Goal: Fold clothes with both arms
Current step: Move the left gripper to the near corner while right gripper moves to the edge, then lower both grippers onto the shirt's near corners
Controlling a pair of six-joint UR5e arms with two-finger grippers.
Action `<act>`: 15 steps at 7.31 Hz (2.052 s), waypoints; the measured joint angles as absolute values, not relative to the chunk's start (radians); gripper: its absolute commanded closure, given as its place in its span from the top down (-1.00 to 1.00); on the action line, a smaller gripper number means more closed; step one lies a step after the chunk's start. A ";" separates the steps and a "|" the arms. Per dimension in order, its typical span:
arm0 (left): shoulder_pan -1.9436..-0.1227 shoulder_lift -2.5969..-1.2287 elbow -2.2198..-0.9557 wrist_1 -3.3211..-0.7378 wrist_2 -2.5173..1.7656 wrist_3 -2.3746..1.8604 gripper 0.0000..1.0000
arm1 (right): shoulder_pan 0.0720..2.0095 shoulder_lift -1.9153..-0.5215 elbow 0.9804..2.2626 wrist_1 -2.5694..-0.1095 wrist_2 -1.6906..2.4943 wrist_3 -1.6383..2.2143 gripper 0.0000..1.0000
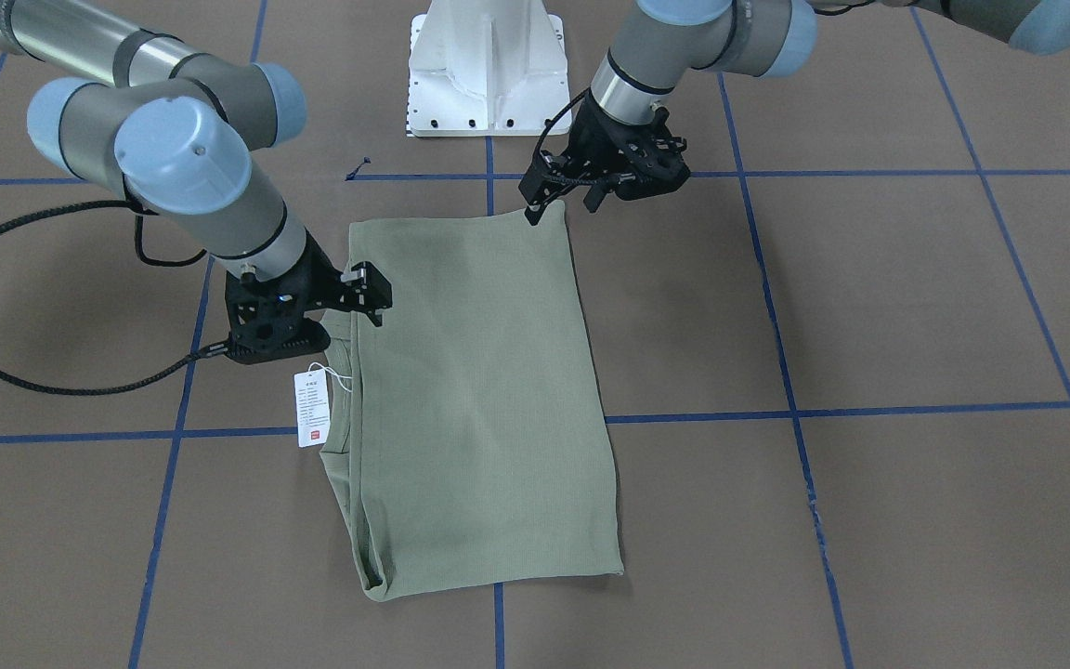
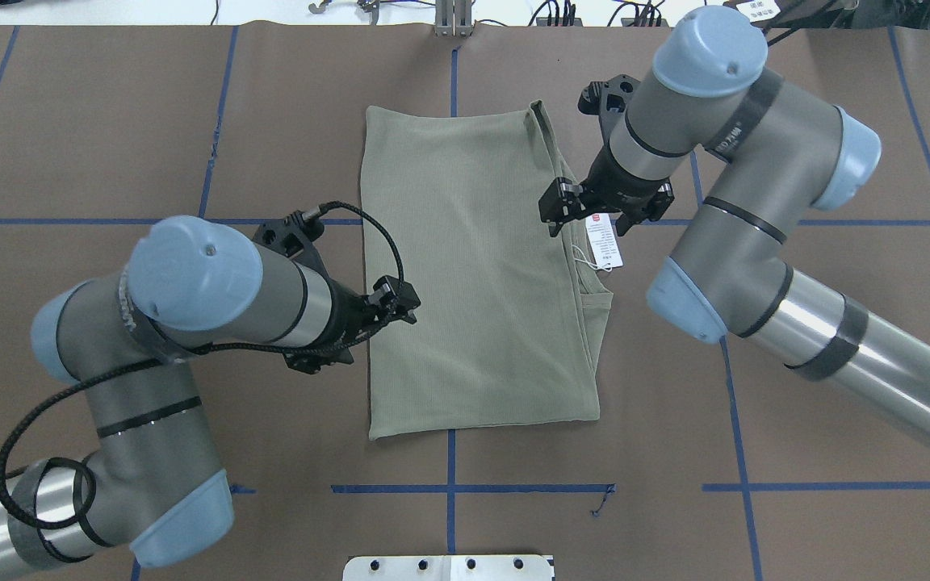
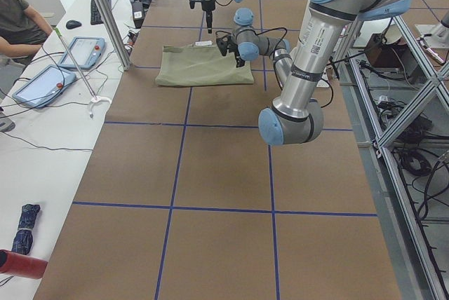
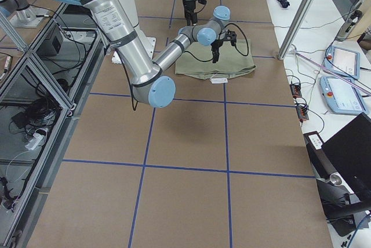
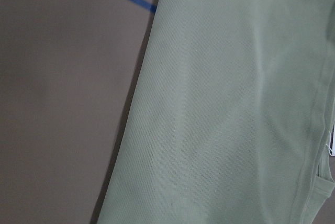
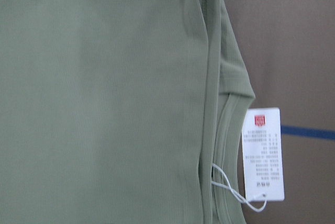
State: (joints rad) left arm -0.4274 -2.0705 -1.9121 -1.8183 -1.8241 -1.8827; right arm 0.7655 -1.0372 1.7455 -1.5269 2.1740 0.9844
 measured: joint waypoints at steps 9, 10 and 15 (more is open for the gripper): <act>-0.261 -2.112 -1.788 -1.675 -1.634 -2.107 0.75 | 0.714 -1.196 1.889 -1.516 2.146 1.069 1.00; -0.264 -2.112 -1.781 -1.675 -1.633 -2.108 0.63 | 0.713 -1.196 1.889 -1.516 2.146 1.069 1.00; -0.267 -2.115 -1.775 -1.675 -1.635 -2.105 -0.42 | 0.713 -1.199 1.889 -1.516 2.146 1.068 1.00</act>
State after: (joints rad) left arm -0.2672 -2.1152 -1.7754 -1.6751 -1.6350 -2.1052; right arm 0.7135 -1.1990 1.8889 -1.5157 2.1460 1.0676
